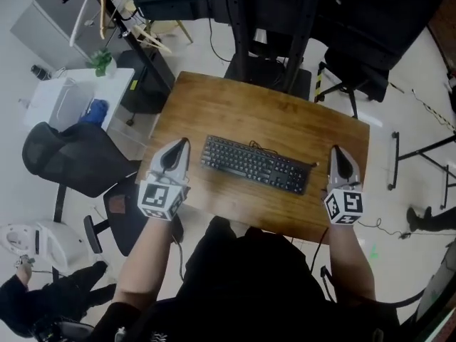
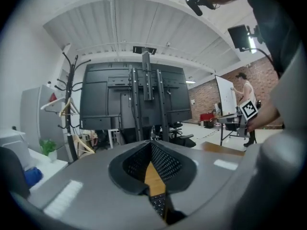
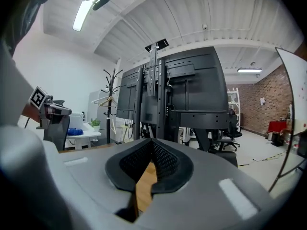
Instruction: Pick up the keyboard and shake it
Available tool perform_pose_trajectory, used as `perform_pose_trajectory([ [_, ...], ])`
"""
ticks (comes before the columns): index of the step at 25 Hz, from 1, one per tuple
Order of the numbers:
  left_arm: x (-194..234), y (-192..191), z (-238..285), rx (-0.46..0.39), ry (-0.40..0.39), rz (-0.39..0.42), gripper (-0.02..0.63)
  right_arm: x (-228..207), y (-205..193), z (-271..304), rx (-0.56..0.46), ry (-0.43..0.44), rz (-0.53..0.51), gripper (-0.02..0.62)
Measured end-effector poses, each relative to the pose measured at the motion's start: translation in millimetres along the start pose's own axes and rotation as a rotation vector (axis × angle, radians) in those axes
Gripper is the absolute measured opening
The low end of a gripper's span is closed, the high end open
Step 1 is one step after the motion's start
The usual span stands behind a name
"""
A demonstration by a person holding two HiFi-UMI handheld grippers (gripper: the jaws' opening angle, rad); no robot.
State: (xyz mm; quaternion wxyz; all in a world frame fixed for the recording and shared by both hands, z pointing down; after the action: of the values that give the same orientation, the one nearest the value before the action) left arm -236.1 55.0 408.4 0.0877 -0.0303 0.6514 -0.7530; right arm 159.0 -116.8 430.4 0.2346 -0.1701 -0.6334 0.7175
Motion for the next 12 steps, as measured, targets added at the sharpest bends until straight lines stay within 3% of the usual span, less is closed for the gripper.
perform_pose_trajectory([
  [5, 18.0, -27.3, 23.3, 0.035, -0.111, -0.008, 0.000, 3.4, -20.1, -15.5, 0.070, -0.121, 0.016, 0.002],
  [12, 45.1, -35.8, 61.7, 0.043, -0.229, -0.004, 0.000, 22.9, -23.0, -36.9, 0.131, -0.248, -0.019, 0.002],
])
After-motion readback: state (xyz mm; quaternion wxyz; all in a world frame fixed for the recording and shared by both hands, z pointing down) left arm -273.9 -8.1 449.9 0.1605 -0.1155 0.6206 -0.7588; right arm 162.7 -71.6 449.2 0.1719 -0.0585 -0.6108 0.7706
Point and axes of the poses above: the fingertips, and each gripper's own axes: z forward along the fingers, x to its left, y out of its top, the point moved 6 cm from there along -z, backward along the fingers, and after that the axes turned 7 degrees about -y, right-handed, at the moved point
